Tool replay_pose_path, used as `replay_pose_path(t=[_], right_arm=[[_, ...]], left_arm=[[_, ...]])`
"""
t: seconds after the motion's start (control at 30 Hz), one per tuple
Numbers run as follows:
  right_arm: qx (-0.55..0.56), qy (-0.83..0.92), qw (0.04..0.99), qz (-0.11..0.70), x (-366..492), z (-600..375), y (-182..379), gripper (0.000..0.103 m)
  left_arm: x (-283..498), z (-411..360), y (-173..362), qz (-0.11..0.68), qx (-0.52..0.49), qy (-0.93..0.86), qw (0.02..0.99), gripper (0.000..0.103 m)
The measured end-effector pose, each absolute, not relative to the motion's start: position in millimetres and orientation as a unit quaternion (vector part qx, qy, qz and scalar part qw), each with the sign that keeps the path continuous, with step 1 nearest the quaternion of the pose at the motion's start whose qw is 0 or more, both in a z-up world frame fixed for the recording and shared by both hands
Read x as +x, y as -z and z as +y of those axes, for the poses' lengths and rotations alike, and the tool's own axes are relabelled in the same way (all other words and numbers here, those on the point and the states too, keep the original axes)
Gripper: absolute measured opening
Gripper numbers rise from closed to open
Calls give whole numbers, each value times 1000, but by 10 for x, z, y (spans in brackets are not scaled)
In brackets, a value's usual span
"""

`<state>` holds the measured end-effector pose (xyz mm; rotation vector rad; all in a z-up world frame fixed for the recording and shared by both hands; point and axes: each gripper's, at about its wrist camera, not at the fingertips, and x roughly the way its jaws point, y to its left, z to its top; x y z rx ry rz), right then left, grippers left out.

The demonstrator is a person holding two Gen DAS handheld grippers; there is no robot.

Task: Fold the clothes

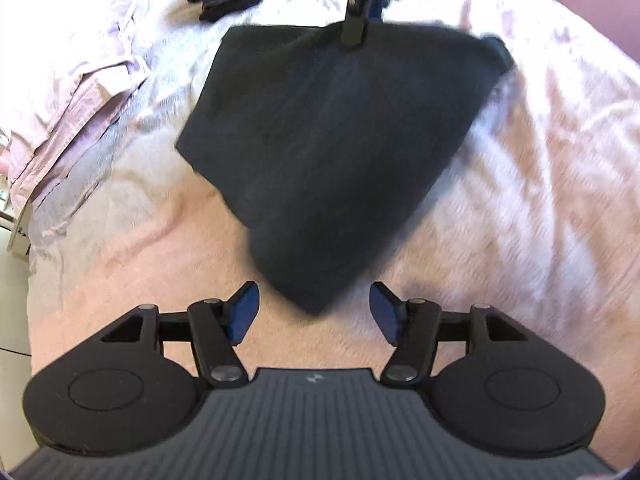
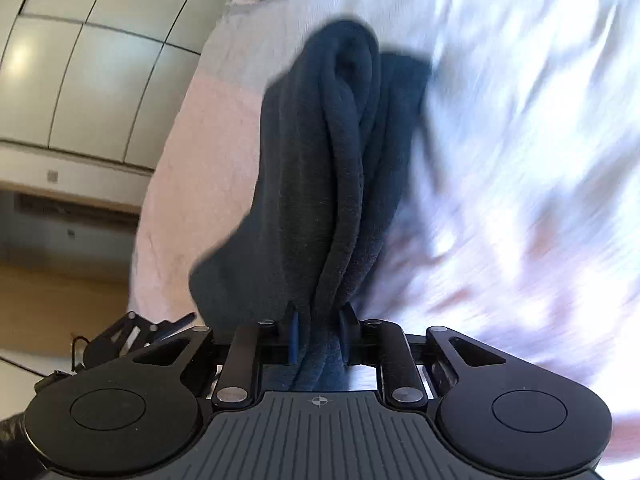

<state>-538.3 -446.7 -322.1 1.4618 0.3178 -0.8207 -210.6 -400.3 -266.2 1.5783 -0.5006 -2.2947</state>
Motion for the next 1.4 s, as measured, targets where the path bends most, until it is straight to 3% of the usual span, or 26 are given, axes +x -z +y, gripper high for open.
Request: replay_pose_path(t=[0.17,0.27,0.33,0.47,0.7,0.77,0.83,0.9,0.93,0.97,1.0,1.1,1.2,1.3,1.4], right_arm=[[621,346,661,240,-5982,-4702,3043,20],[607,336,672,259,-5987,-4681,3123,25],[586,341,683,271,-5987,-4592,3128,48],[561,381,694,243,-5961,-4443,2990,60],[498,424,730,198,-5851,-4686,2852,69],[494,422,739,179,-5824,-4893,2874,70],[499,416,744,158,-5774,-5170,2925,70],[507,414,741,153,-5752,-5376,3012,69],[512,410,738,158,-5743,-5446,3031,47],[518,406,734,166,-5728,-5513,3044,35],[523,401,733,169,-5718,-5542,3023,33],[512,375,752,176,-5621,-5576,2900,32],[504,378,752,195,-5563,-5656,3018,32],[511,392,739,197,-5638,-5681,3172,32],[504,403,737,200,-5669,-5629,3096,36]], left_arm=[[-2251,-4066,2523,-133,535,819,162,60],[-2312,-4228,2472,-70,530,827,177,60],[-2329,-4393,2423,-13,521,832,193,60],[-2398,-4873,2343,88,480,840,237,61],[-2824,-5852,2520,217,398,846,279,60],[-2944,-6036,2660,246,390,839,288,51],[-3032,-6181,2797,279,385,830,291,26],[-3069,-6189,2864,298,384,824,290,14],[-3047,-6142,2828,291,383,825,296,10],[-3024,-6094,2790,282,382,826,303,10],[-2967,-6045,2718,280,379,826,310,10],[-2815,-5965,2597,282,374,822,325,10],[-2929,-6129,2824,289,390,812,325,12],[-3102,-6319,3100,275,414,807,319,31],[-3080,-6372,3121,276,420,806,313,37]])
